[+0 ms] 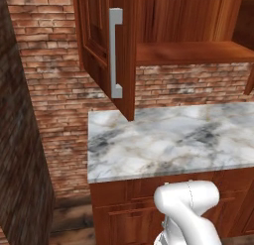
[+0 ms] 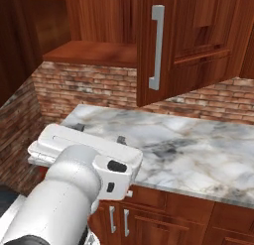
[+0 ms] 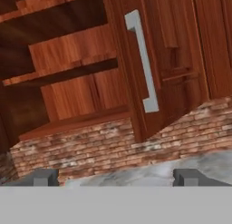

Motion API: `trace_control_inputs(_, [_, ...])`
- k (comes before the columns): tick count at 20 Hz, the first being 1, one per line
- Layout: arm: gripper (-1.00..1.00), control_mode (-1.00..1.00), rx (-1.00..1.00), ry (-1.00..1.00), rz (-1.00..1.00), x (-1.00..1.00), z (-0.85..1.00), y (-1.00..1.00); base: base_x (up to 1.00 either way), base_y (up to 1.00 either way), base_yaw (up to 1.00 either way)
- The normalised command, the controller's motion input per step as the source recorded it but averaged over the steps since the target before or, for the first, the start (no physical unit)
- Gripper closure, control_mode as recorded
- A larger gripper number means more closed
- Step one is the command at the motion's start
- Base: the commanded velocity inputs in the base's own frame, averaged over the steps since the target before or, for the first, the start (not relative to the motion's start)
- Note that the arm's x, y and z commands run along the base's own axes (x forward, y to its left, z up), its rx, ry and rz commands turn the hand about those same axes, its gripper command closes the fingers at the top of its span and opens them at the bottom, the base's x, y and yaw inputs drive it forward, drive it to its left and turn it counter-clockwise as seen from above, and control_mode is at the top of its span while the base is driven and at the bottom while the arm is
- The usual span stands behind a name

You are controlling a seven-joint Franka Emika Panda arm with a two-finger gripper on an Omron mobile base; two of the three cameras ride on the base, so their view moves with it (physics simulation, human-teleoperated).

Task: Close all open cabinet doors.

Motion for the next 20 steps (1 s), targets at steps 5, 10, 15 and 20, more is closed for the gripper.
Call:
trace_control_inputs(5, [-1.00, -1.00, 0.15, -0.19, 0.05, 0.01, 0.23, -0.57, 0.00, 0.00, 0.00])
trace_control_inputs(10, [-1.00, -1.00, 0.20, -0.10, 0.05, 0.35, 0.28, -0.40, 0.00, 0.00, 0.00])
trace_control_inputs(15, [-1.00, -1.00, 0.22, -0.01, 0.05, 0.65, 0.23, -0.26, 0.00, 0.00, 0.00])
trace_control_inputs(20, [-1.00, -1.00, 0.25, 0.00, 0.09, 0.76, 0.09, -0.16, 0.00, 0.00, 0.00])
